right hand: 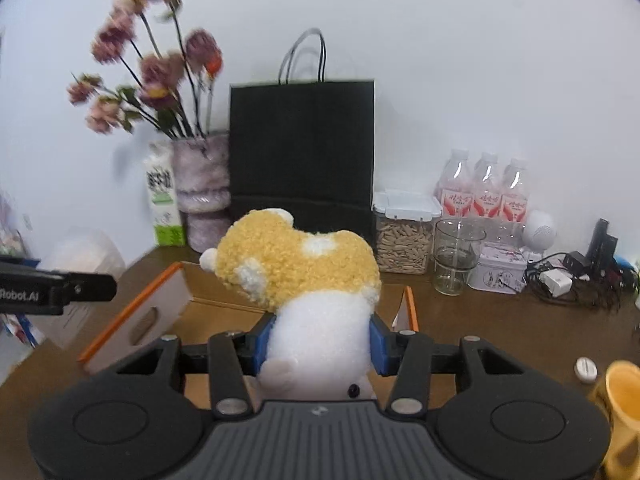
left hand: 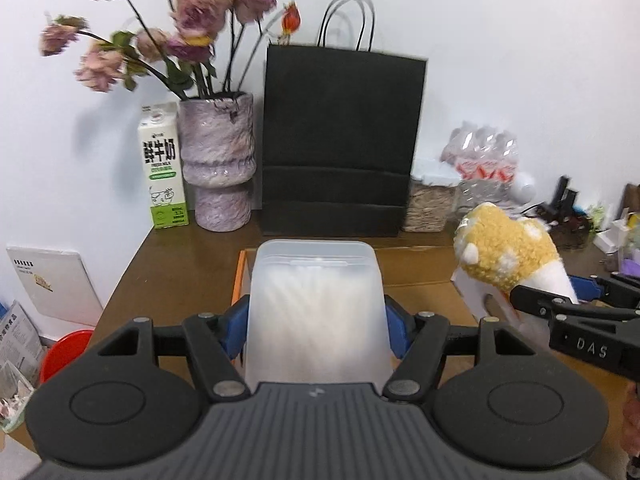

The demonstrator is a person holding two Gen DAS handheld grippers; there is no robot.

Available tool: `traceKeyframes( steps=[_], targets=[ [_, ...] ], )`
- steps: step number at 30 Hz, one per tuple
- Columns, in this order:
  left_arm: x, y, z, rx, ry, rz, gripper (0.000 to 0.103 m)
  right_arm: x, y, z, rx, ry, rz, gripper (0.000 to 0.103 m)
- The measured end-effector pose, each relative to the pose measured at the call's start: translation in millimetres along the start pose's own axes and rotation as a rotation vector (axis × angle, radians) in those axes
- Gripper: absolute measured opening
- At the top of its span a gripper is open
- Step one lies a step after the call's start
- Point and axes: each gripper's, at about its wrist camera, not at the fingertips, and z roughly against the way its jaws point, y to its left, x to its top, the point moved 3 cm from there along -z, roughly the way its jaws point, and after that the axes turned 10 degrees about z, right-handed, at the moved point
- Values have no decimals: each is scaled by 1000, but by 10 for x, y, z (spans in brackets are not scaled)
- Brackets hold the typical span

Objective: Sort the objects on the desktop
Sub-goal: 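Grasp the plush toy with the right tool while the left tool grasps the clear container, both into box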

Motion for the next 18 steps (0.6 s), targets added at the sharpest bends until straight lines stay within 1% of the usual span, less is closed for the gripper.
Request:
traceKeyframes(
  steps=[4, 7, 11, 14, 18],
  targets=[
    [128, -44, -531, 40, 85, -16, 67, 140, -58, -514, -22, 104, 40, 46],
    [132, -38, -937, 71, 162, -32, 67, 148, -116, -870, -29, 179, 63, 46],
    [99, -25, -1371, 105, 231, -42, 67, 90, -155, -1281, -28, 264, 89, 46],
    [84, -22, -1631, 122, 271, -51, 67, 46, -140, -1513, -38, 311, 127, 46],
    [22, -24, -1855, 141, 303, -84, 67, -32, -116, -1703, -35, 358, 165, 46]
  ],
)
